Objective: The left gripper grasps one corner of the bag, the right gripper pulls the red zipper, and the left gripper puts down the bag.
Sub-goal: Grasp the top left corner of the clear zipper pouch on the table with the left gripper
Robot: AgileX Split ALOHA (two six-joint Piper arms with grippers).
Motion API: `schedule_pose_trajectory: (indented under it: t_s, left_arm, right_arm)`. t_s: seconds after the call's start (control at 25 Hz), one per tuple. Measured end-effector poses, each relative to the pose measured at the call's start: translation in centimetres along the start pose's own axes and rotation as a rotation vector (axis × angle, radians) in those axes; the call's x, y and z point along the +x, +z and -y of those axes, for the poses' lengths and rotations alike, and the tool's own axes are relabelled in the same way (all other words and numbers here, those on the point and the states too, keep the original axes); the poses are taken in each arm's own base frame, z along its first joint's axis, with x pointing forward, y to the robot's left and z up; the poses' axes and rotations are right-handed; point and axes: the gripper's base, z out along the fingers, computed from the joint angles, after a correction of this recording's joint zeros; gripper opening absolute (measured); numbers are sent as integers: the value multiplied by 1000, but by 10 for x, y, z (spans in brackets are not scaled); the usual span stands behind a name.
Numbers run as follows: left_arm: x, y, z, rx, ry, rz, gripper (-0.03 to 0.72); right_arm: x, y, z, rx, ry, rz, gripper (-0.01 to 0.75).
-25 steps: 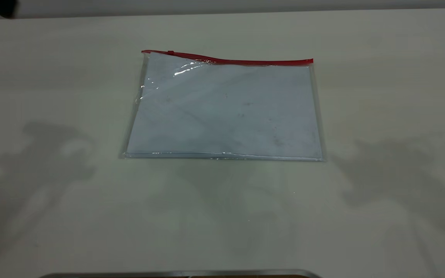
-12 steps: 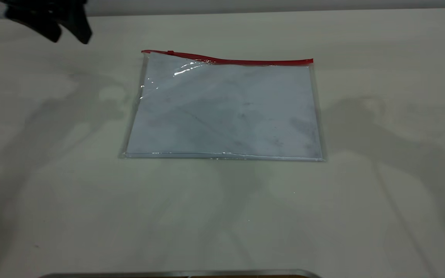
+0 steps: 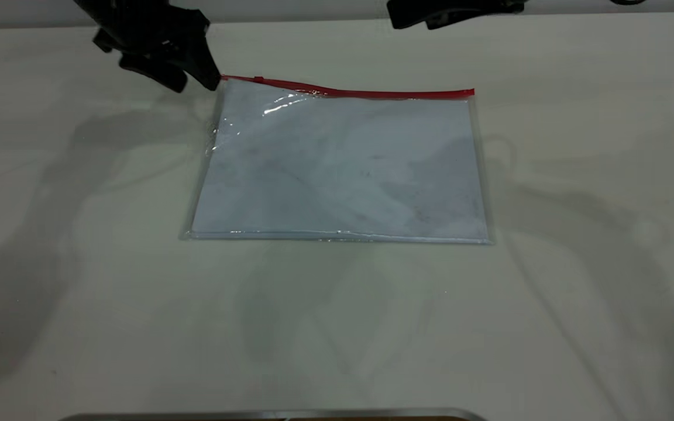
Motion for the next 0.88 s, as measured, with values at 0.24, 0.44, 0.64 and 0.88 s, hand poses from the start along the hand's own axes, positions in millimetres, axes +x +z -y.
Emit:
schedule_pose_trajectory:
  t_s: [0.24,0.44,0.64,0.88]
  left_arm:
    - [0,35,-10,107,-3,32,577]
    - [6,50,-10,181,-24,54,577]
    - [4,51,-4,257,-33,88,560]
    - [7,58,-5,282,-36,83,374]
  right_arm:
    - [-1,1,2,17,0,4,518]
    - [-1,1,2,17,-1,4,518]
    - [-2,0,2,21,6,7,518]
    - [-11,2,4,22,6,28,518]
